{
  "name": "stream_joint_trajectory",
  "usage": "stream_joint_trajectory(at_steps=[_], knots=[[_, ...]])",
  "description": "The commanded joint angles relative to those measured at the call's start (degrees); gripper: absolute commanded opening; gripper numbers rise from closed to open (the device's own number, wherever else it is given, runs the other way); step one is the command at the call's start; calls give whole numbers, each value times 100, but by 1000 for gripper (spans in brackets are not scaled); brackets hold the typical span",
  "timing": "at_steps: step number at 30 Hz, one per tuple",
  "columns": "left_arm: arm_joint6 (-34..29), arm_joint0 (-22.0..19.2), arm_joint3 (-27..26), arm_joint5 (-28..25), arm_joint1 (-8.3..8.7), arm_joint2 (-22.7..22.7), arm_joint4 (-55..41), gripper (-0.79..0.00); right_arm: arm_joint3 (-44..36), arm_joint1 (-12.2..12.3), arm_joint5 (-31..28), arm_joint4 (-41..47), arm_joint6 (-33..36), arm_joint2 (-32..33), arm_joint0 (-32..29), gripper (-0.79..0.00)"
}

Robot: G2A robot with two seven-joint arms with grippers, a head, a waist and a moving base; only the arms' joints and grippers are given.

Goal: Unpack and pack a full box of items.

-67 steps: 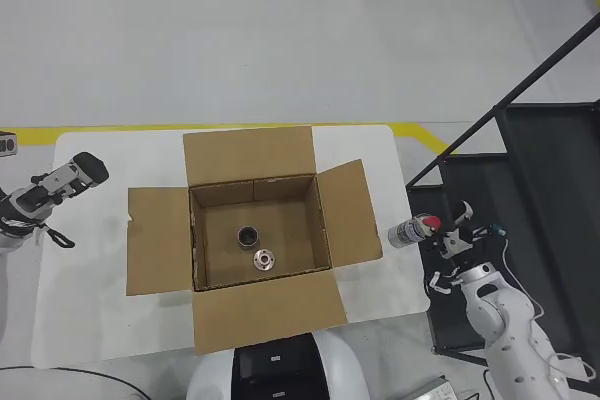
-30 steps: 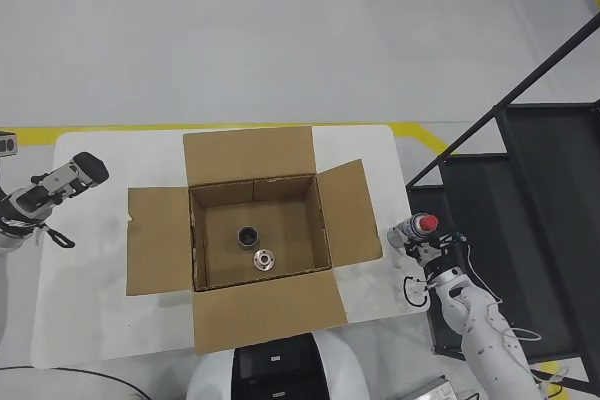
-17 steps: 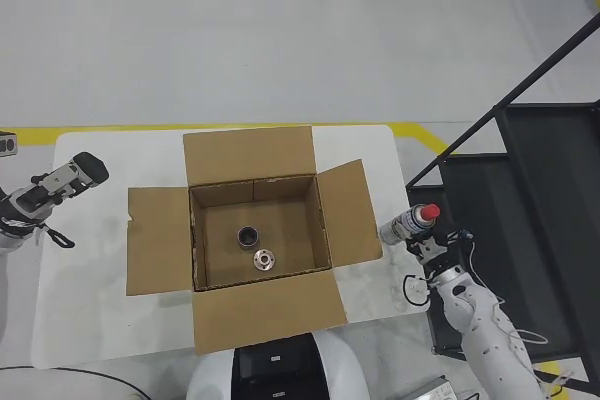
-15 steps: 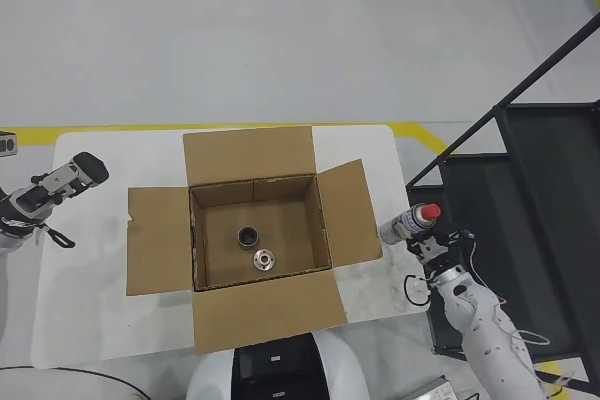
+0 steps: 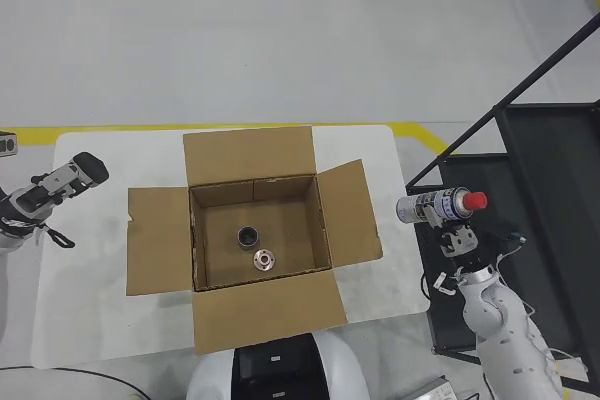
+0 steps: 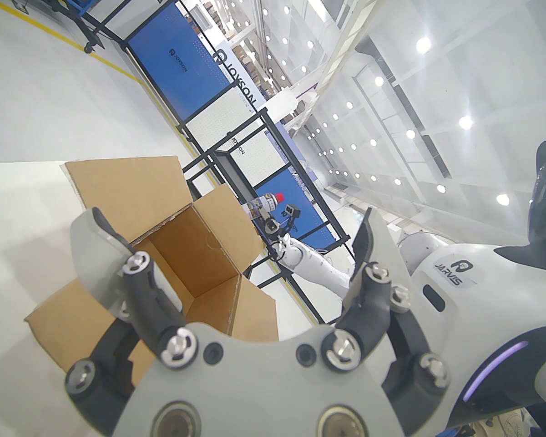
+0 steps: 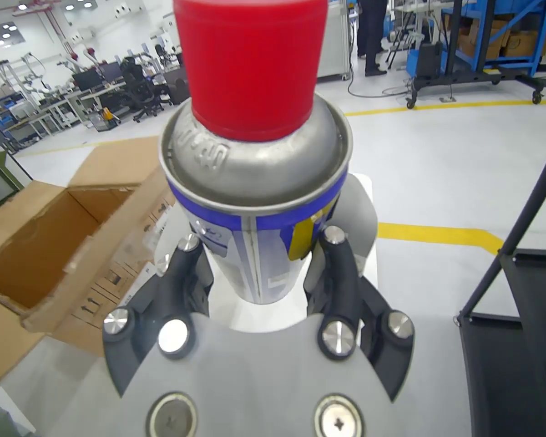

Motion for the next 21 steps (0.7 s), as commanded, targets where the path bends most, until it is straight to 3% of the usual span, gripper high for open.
stream_joint_trajectory(at_steps=[1,9,21], knots=[[0,0,0,0,0,0,0,0,-370,-7,-42,169,5,51,-170,-785],[0,0,0,0,0,0,0,0,-1475,-41,-158,504,153,48,-651,-785],[0,0,0,0,0,0,0,0,-1761,-57,-380,559,341,-91,-734,-785]])
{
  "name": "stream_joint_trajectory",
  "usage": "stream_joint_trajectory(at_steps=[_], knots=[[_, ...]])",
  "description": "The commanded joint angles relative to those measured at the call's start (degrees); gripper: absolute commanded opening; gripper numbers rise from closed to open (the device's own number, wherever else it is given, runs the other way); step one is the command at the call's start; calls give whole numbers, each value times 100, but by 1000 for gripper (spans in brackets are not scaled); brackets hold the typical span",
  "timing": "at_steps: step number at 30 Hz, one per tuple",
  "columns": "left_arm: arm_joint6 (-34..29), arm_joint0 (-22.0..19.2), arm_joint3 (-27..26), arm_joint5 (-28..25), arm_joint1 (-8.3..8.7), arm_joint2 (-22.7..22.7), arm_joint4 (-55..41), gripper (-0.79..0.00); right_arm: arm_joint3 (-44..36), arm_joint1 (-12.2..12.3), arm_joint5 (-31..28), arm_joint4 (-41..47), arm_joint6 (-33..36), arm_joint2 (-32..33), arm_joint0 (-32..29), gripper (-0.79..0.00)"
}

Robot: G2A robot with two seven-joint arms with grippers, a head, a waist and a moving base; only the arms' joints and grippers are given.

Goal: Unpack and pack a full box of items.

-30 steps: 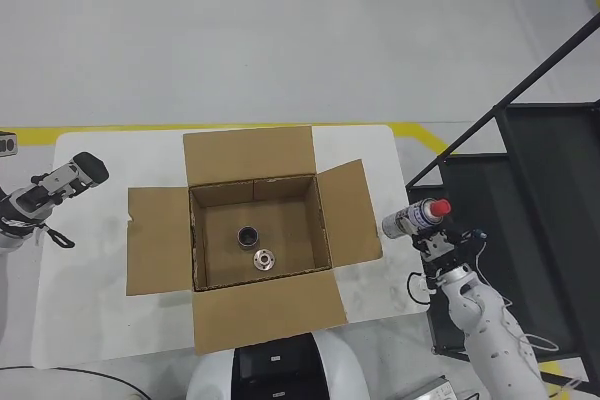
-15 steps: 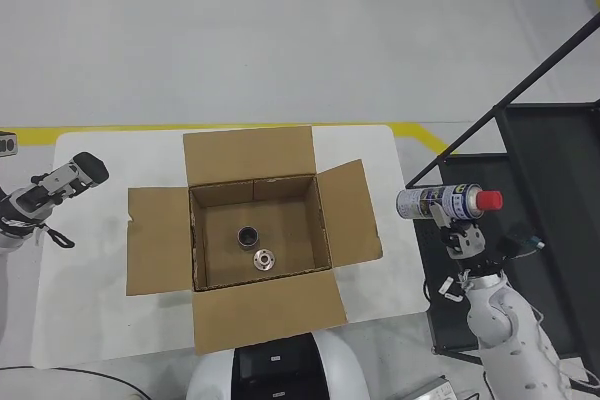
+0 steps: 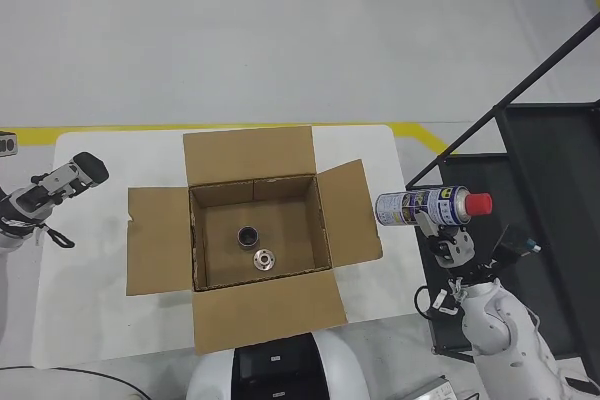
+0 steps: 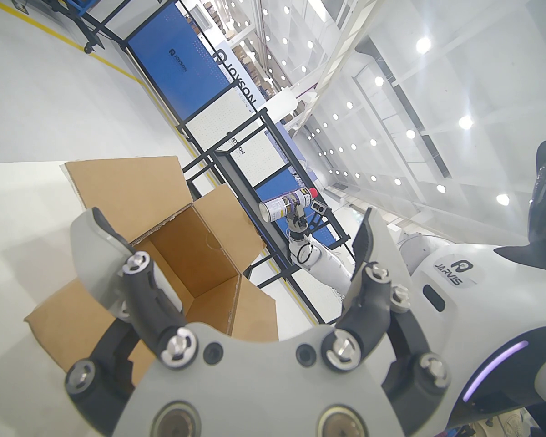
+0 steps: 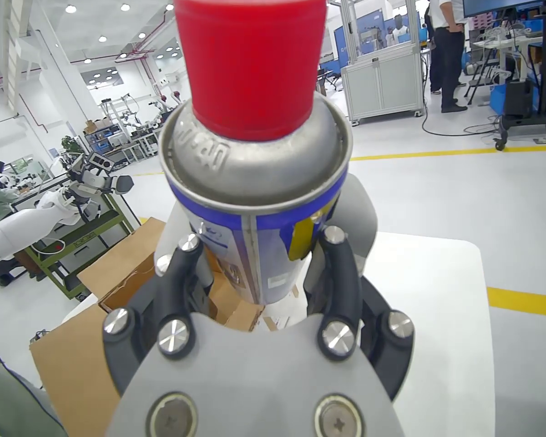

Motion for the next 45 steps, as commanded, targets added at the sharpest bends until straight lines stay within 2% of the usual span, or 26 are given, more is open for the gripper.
stream_joint_trajectory(at_steps=[1,13,16,20,22,28,35,45], knots=[[0,0,0,0,0,0,0,0,1,0,2,-2,-2,1,0,-785],[0,0,0,0,0,0,0,0,-6,-3,84,60,74,-5,30,-785],[0,0,0,0,0,0,0,0,-211,-2,174,355,544,-110,122,-785],[0,0,0,0,0,0,0,0,-630,26,215,920,1616,-303,233,-785],[0,0,0,0,0,0,0,0,-770,43,509,1158,2330,-413,265,-785],[0,0,0,0,0,0,0,0,-1023,62,1062,1979,3808,-944,510,-785],[0,0,0,0,0,0,0,0,-932,65,1453,2064,4687,-1523,831,-785],[0,0,0,0,0,0,0,0,-549,7,2127,1736,4919,-2197,1554,-785]])
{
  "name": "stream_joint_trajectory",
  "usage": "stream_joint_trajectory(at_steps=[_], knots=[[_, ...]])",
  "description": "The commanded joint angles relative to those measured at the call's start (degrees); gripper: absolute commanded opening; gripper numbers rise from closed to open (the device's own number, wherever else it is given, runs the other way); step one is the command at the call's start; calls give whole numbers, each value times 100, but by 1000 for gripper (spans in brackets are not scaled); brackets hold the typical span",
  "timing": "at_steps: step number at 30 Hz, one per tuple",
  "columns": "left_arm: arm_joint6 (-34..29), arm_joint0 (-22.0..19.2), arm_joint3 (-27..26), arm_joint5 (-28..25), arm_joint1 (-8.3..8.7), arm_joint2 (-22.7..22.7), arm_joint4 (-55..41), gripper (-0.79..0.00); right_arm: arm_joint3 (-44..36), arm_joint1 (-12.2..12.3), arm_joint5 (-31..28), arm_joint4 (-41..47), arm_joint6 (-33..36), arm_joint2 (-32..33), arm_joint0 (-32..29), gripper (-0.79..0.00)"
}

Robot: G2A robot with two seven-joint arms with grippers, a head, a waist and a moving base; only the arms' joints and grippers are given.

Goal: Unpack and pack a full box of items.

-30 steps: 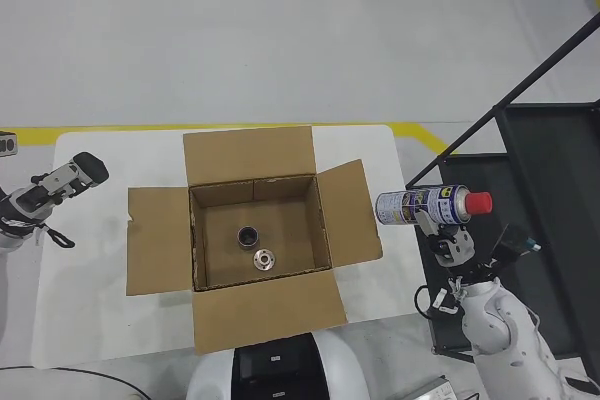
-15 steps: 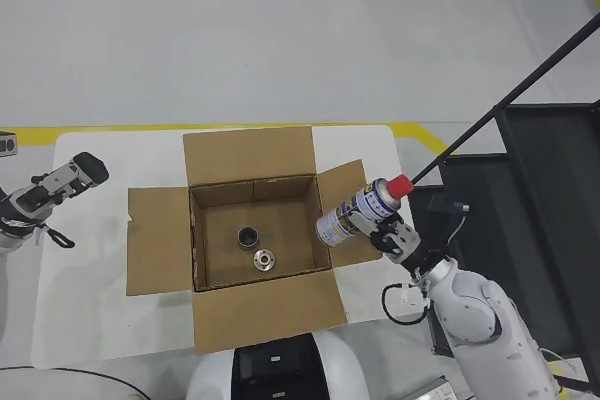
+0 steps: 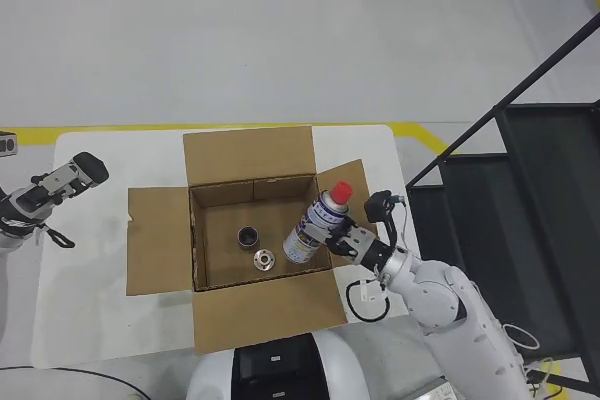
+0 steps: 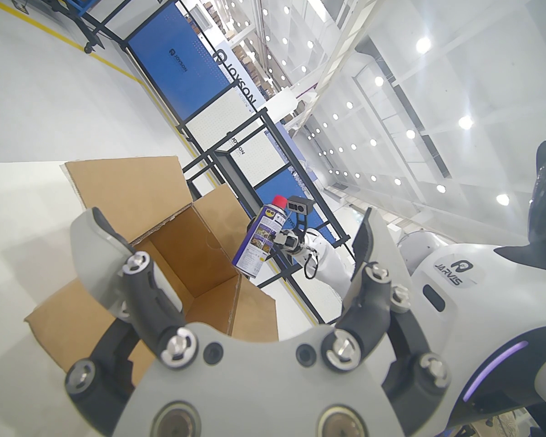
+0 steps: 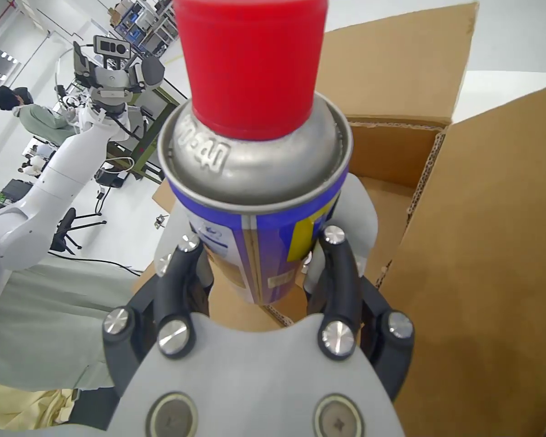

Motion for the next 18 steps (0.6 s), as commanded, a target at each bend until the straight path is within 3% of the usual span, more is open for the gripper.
stream_joint_trajectory(at_steps=[1,18], knots=[[0,0,0,0,0,0,0,0,105,-8,171,-55,115,-102,136,-785],[0,0,0,0,0,0,0,0,115,-16,271,24,90,-130,167,-785]])
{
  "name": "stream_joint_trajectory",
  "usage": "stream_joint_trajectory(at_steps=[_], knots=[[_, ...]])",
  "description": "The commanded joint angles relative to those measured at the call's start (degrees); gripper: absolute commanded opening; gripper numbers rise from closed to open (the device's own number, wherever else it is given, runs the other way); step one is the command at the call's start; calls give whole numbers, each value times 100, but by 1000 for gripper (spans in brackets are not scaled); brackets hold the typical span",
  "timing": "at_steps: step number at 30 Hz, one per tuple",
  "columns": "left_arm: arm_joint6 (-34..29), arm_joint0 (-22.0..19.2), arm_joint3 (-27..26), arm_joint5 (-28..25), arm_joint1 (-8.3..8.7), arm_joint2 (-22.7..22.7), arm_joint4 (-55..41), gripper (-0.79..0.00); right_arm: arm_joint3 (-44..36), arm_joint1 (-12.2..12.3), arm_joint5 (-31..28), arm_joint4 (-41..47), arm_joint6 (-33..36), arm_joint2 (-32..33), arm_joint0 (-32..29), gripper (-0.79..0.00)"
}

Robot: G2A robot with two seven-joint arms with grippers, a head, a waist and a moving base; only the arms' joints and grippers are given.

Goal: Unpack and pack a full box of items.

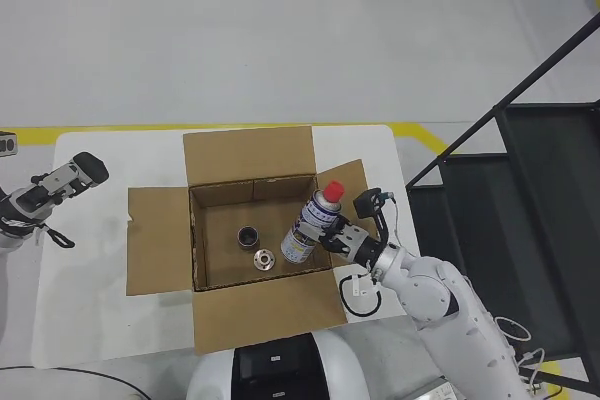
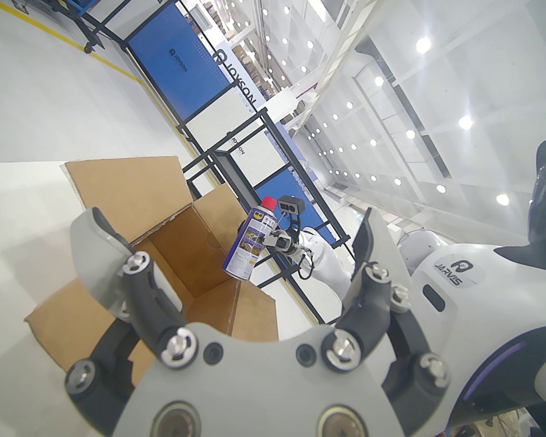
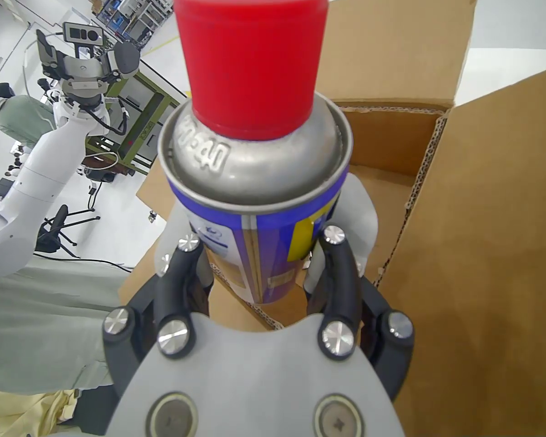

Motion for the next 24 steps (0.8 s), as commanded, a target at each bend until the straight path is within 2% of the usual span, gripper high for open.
stream_joint_trajectory(at_steps=[1,6,11,14,24], knots=[[0,0,0,0,0,0,0,0,-42,-4,127,122,40,-13,11,-785],[0,0,0,0,0,0,0,0,-443,-1,1068,827,979,37,320,-785],[0,0,0,0,0,0,0,0,-473,9,1545,1074,1732,-85,669,-785],[0,0,0,0,0,0,0,0,-269,6,1682,1093,2025,-253,881,-785],[0,0,0,0,0,0,0,0,722,-65,1540,1336,2156,-825,1546,-785]])
